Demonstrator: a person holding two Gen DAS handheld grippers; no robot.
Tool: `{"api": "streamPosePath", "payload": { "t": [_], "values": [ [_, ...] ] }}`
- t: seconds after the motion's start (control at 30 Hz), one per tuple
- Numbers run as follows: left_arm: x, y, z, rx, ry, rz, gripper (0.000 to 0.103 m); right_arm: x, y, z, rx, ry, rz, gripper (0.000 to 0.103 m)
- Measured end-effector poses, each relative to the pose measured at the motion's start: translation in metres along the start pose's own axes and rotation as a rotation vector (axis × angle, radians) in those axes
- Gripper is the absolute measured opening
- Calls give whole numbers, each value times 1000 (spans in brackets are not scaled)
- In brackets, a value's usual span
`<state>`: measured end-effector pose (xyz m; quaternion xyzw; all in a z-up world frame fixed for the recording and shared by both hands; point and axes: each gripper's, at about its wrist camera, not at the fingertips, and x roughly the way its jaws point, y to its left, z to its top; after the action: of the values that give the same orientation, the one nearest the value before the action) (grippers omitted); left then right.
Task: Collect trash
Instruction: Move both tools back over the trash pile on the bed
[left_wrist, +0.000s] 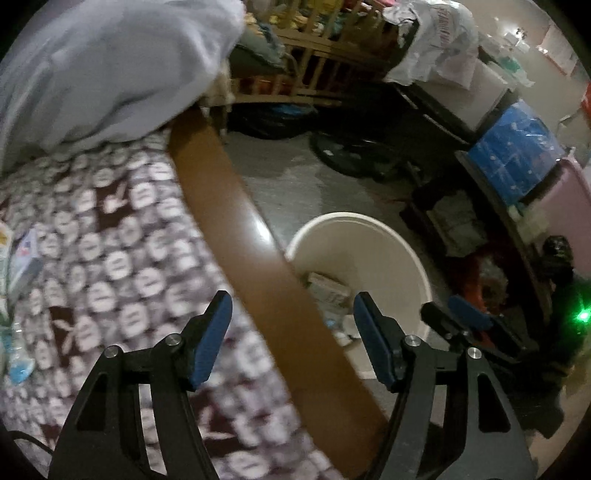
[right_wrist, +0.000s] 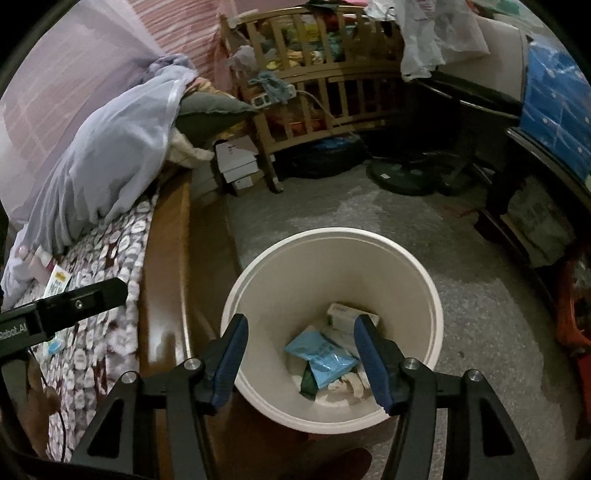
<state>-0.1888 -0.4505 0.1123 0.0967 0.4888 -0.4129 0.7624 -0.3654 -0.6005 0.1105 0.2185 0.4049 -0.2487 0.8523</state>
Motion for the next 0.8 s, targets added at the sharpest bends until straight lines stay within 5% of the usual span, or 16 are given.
{"api": "streamPosePath", "payload": {
  "t": [0.8],
  "values": [
    [-68,121,-54,-96,-60,269,67,23,152,-18,-225,82,146,59]
  ]
}}
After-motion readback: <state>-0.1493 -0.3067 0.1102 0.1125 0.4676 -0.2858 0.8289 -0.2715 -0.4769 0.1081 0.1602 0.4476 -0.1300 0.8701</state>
